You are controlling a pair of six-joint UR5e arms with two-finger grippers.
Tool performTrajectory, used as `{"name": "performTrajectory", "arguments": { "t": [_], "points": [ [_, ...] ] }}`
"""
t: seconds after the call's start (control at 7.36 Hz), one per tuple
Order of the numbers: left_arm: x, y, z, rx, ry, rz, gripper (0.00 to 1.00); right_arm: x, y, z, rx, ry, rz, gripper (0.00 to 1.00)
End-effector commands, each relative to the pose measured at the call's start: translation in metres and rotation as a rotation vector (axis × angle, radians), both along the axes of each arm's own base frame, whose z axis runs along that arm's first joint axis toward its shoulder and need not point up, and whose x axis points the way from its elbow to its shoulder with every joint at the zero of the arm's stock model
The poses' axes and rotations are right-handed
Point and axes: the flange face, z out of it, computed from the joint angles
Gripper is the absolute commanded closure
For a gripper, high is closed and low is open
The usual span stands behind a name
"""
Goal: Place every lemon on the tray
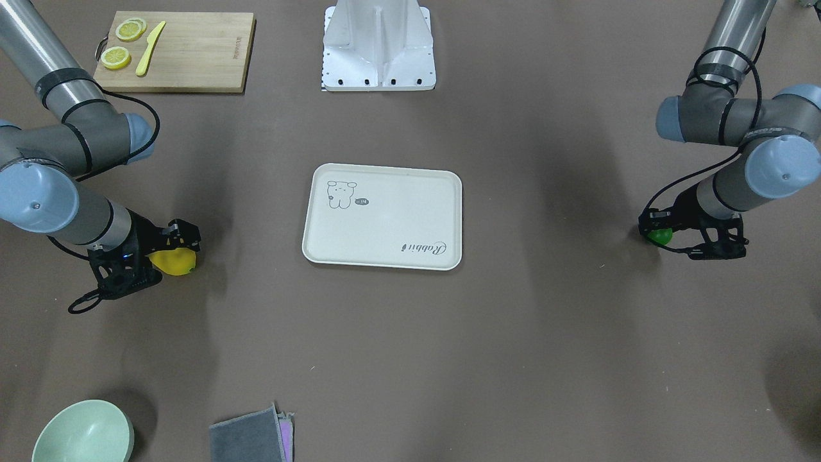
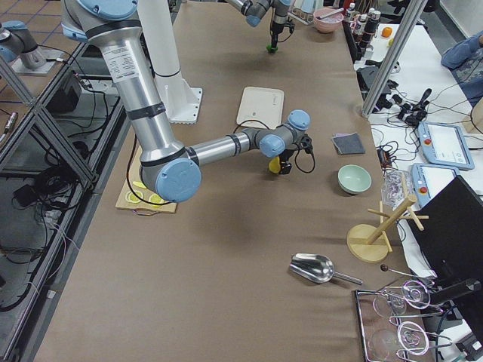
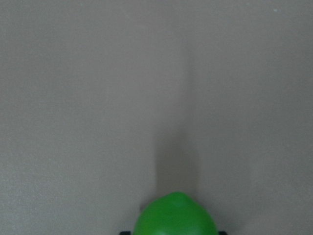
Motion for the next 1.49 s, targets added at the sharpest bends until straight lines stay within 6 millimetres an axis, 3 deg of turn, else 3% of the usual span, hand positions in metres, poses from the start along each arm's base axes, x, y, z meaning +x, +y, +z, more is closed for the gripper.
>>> {"name": "performTrajectory", "arguments": {
  "t": [0.0, 0.14, 0.41, 0.54, 0.81, 1.09, 1.22, 1.36],
  "points": [
    [-0.014, 0.000, -0.023, -0.024, 0.075, 0.003, 1.00, -0.002, -0.003, -0.008, 0.011, -0.009, -0.003, 0.94],
    [-0.022, -0.005, -0.047, -0.035, 0.099, -0.005, 1.00, -0.002, -0.005, -0.013, 0.015, -0.015, -0.001, 0.98],
    [-0.001, -0.023, -0.145, 0.028, 0.218, 0.031, 1.00, 0.005, -0.020, -0.062, 0.051, -0.085, 0.009, 0.97],
    [0.032, -0.022, -0.189, 0.044, 0.286, 0.087, 1.00, 0.002, -0.022, -0.092, 0.093, -0.121, -0.003, 0.97],
    [0.149, 0.013, -0.271, 0.097, 0.320, 0.208, 1.00, -0.012, -0.031, -0.147, 0.188, -0.190, -0.019, 0.96],
    [0.217, 0.021, -0.299, 0.155, 0.334, 0.177, 1.00, -0.054, -0.012, -0.179, 0.243, -0.237, -0.099, 0.95],
    [0.247, 0.025, -0.290, 0.195, 0.352, 0.130, 1.00, -0.070, -0.001, -0.179, 0.280, -0.244, -0.148, 0.95],
    [0.266, 0.031, -0.296, 0.182, 0.370, 0.099, 1.00, -0.083, 0.008, -0.181, 0.310, -0.251, -0.185, 0.95]
  ]
}}
